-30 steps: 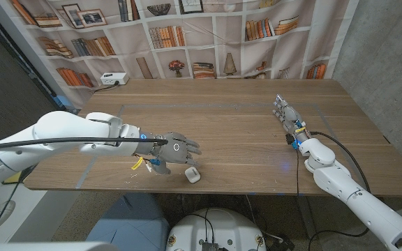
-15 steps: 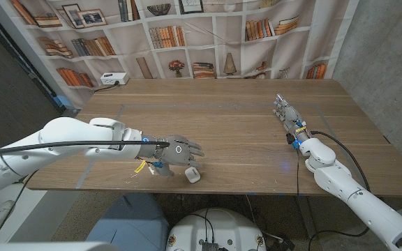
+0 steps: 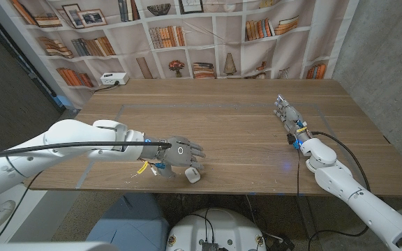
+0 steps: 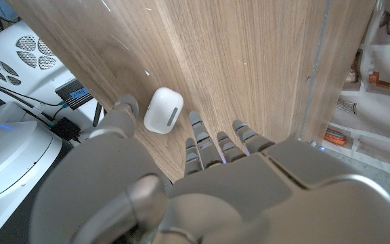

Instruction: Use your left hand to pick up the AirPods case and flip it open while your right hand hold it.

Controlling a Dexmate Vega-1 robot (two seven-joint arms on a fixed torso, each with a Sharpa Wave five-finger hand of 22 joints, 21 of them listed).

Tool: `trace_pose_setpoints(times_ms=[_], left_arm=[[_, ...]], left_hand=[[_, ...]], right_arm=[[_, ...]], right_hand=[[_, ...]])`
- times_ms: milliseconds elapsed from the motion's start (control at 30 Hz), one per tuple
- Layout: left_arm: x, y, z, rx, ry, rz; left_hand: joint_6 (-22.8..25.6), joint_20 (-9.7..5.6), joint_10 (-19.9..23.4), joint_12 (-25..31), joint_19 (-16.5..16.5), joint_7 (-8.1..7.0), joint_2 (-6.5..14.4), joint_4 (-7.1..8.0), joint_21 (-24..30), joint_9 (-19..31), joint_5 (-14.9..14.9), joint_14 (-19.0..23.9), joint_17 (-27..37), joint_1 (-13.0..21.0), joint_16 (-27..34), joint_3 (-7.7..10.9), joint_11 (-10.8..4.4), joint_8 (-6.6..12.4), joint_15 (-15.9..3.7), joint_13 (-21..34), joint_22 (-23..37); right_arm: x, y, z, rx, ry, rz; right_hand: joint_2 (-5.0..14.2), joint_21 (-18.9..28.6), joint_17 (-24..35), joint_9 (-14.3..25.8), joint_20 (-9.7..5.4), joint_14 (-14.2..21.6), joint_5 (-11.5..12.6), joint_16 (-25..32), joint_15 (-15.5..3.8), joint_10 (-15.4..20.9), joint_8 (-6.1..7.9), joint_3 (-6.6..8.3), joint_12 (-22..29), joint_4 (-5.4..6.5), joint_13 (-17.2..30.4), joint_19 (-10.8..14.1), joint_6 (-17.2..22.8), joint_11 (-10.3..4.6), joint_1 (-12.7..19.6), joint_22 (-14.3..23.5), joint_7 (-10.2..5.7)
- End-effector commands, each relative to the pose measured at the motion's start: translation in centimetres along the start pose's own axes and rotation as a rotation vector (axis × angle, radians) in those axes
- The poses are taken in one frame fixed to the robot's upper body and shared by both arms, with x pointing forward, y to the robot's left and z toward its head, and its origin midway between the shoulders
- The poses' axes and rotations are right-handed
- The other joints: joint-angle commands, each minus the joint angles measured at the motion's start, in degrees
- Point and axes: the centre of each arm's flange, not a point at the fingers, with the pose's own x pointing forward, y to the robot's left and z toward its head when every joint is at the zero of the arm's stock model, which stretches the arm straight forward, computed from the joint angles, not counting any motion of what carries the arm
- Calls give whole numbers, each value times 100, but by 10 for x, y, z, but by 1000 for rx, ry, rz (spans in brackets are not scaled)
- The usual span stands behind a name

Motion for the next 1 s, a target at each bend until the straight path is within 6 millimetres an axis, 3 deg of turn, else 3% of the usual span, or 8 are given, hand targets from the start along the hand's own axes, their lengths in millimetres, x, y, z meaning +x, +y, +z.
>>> trace_pose_setpoints(times_ms=[33,1000], left_arm=[[6,0,1,-4,-10,-2],[21,2,3,-20,-35,2]], left_hand=[[56,34,67,40,25,-9,57,14,19,2,-18,50,13,38,51,16,-6,37,-37,-6,10],[168,61,164,68,24,0,93,24,15,2,-25,55,12,45,44,-13,2,53,-41,-31,12]], right_arm=[[0,-4,-1,3,1,-4],[3,-7,0,7,-5,-3]], right_hand=[[-7,38,10,14,25,-146,-18,13,-9,33,35,27,-14,-1,24,-50,5,12,62,33,-26],[-7,36,10,14,29,-146,-17,14,-20,39,32,35,-15,1,25,-58,-1,-3,64,34,-32]])
